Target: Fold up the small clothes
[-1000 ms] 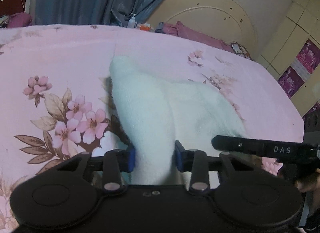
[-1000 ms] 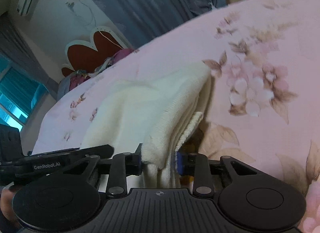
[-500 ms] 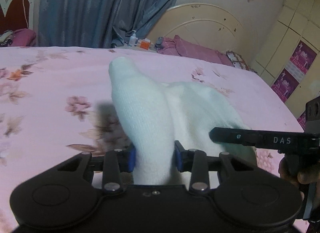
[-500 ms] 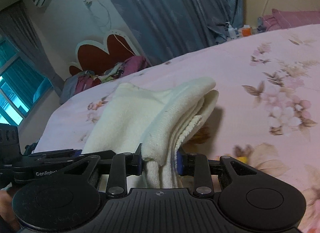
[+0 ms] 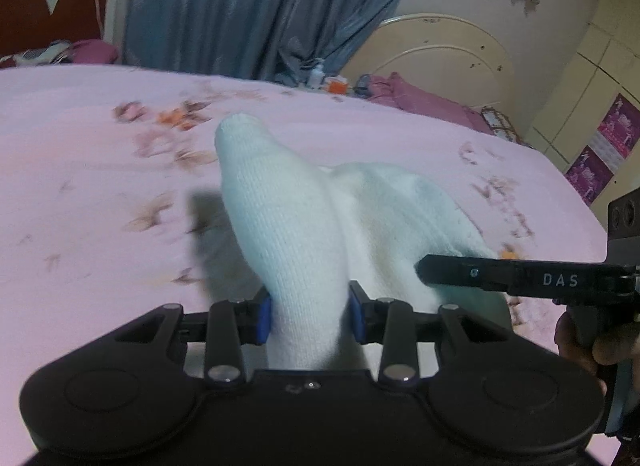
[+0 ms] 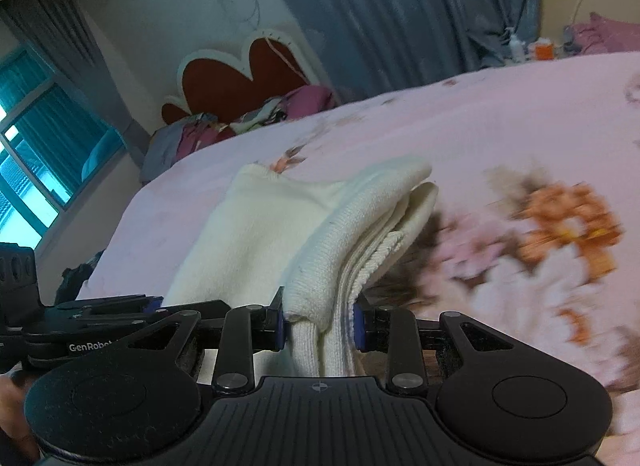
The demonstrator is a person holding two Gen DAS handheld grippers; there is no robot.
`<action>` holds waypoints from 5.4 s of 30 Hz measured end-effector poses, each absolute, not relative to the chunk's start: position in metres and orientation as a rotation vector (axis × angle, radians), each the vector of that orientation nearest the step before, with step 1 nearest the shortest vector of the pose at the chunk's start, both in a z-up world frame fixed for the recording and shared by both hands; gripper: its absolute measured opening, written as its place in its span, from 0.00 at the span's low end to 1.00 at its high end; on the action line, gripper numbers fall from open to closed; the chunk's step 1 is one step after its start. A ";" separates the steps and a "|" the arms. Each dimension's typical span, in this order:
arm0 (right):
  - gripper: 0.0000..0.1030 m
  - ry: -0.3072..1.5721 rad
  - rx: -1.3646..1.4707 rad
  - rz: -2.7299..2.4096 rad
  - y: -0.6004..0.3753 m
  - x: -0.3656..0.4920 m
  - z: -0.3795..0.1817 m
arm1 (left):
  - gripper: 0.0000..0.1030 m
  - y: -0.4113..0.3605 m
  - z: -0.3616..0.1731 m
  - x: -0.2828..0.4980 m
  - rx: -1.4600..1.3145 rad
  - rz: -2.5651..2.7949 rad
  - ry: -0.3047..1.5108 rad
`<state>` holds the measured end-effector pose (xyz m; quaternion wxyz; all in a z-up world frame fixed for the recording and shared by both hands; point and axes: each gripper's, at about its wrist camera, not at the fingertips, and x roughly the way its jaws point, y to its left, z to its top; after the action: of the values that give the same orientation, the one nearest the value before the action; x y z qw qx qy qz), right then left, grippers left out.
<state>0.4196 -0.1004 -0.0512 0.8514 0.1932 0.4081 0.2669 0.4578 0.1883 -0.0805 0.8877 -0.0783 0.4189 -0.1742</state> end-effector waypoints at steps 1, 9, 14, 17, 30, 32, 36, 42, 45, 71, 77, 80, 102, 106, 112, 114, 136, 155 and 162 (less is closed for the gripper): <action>0.29 0.867 0.407 0.562 -0.093 0.422 -0.058 | 0.35 0.196 -0.086 0.460 -0.165 -0.360 0.883; 0.36 0.941 0.498 0.464 -0.094 0.435 -0.111 | 0.61 0.239 -0.114 0.460 -0.262 -0.383 0.926; 0.38 0.770 0.341 0.374 -0.095 0.441 -0.066 | 0.48 0.247 -0.081 0.472 -0.233 -0.386 0.746; 0.26 0.766 0.238 0.409 -0.068 0.468 -0.060 | 0.42 0.230 -0.079 0.505 -0.206 -0.436 0.757; 0.23 0.838 0.064 0.364 -0.044 0.490 -0.093 | 0.39 0.229 -0.101 0.511 -0.196 -0.421 0.799; 0.23 0.799 0.076 0.405 -0.045 0.470 -0.077 | 0.39 0.227 -0.091 0.492 -0.192 -0.429 0.772; 0.23 0.824 -0.012 0.486 -0.034 0.437 -0.077 | 0.39 0.207 -0.095 0.468 -0.117 -0.444 0.786; 0.23 0.839 -0.012 0.391 -0.033 0.426 -0.085 | 0.37 0.190 -0.095 0.443 -0.045 -0.382 0.769; 0.23 0.797 -0.005 0.451 -0.034 0.403 -0.069 | 0.37 0.190 -0.088 0.417 -0.077 -0.384 0.760; 0.23 0.803 0.078 0.474 -0.098 0.267 -0.058 | 0.84 0.151 -0.073 0.287 -0.037 -0.193 0.764; 0.99 0.761 0.080 0.396 -0.113 0.240 -0.045 | 1.00 0.142 -0.058 0.258 -0.019 -0.118 0.746; 1.00 0.749 0.072 0.400 -0.116 0.224 -0.039 | 1.00 0.137 -0.050 0.244 -0.040 -0.118 0.750; 1.00 0.595 0.021 0.277 -0.152 0.053 0.044 | 1.00 0.115 0.027 0.101 -0.059 -0.140 0.606; 1.00 0.583 0.017 0.266 -0.155 0.029 0.051 | 1.00 0.115 0.033 0.083 -0.091 -0.124 0.616; 1.00 0.558 0.023 0.263 -0.157 0.006 0.058 | 1.00 0.117 0.039 0.059 -0.121 -0.119 0.610; 1.00 0.549 0.021 0.265 -0.158 0.002 0.060 | 1.00 0.115 0.041 0.057 -0.116 -0.116 0.599; 1.00 0.534 0.013 0.255 -0.161 -0.009 0.067 | 1.00 0.103 0.048 0.052 -0.074 -0.131 0.553; 1.00 0.528 0.014 0.252 -0.162 -0.005 0.070 | 1.00 0.102 0.051 0.055 -0.057 -0.140 0.544; 1.00 0.525 0.017 0.252 -0.164 -0.004 0.070 | 1.00 0.104 0.051 0.060 -0.052 -0.144 0.547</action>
<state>-0.0036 -0.1642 0.0705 0.9579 0.0084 0.2590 0.1240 0.0596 0.1043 0.0510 0.9600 -0.0257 0.2697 -0.0709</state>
